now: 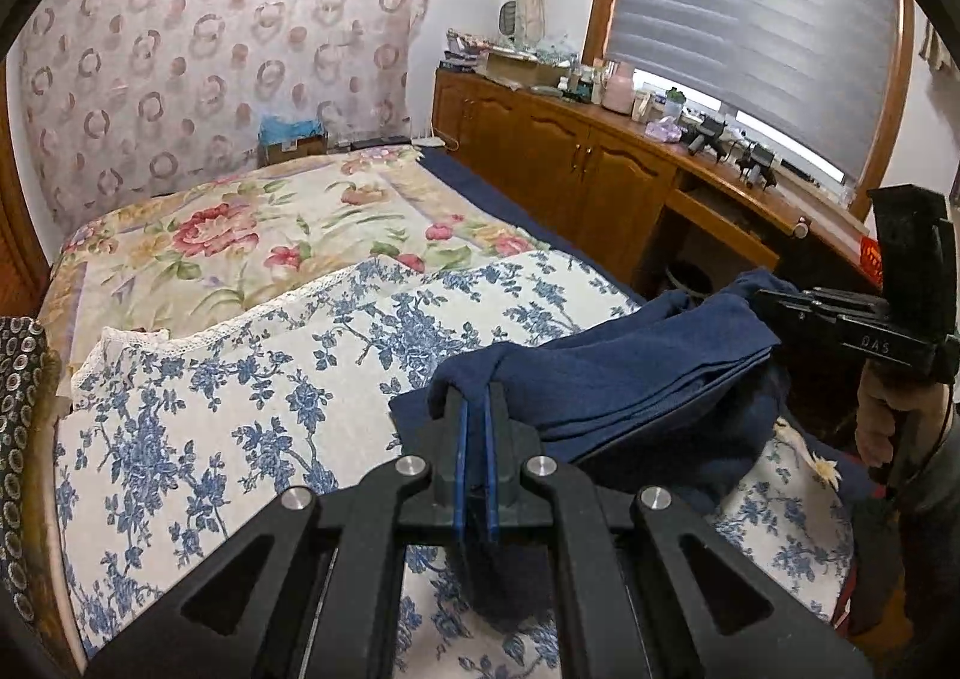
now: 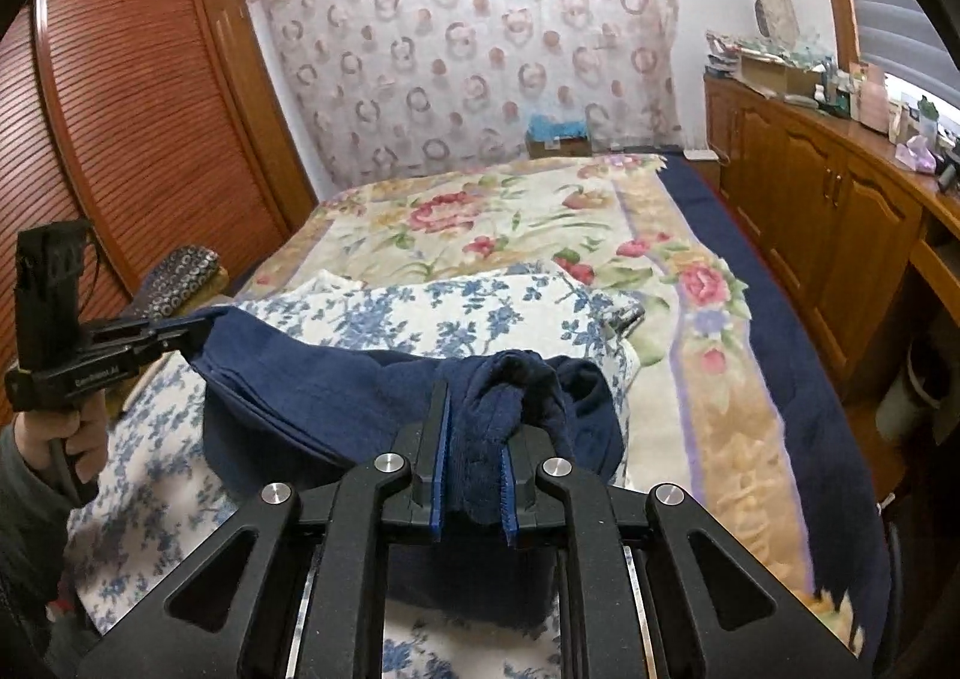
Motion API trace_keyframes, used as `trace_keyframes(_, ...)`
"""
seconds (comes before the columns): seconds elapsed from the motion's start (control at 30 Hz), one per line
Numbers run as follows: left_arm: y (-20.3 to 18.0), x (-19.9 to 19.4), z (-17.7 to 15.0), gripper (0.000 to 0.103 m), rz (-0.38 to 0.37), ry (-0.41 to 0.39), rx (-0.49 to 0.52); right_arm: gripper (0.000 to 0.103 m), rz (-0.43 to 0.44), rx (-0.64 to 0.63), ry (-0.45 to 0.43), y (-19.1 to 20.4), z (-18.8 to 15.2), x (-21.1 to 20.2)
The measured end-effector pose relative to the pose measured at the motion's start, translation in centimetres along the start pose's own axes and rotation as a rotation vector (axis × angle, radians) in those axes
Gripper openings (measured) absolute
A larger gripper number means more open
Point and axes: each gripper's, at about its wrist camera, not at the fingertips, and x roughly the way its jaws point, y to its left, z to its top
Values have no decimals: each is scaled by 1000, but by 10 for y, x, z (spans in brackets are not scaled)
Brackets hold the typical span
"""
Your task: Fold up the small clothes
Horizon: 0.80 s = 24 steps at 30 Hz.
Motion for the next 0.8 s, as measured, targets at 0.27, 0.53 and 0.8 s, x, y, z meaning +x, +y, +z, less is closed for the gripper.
trace_keyframes(0.27, 5, 24, 2, 2, -5, 45, -4, 45, -134, -32, -9, 2, 11, -7)
trace_keyframes(0.53, 14, 37, 3, 5, -33, 85, -21, 58, -142, -75, -24, 1, -1, -23)
trace_keyframes(0.8, 28, 10, 4, 31, -63, 39, -31, 58, -104, -71, 82, -13, -5, 33)
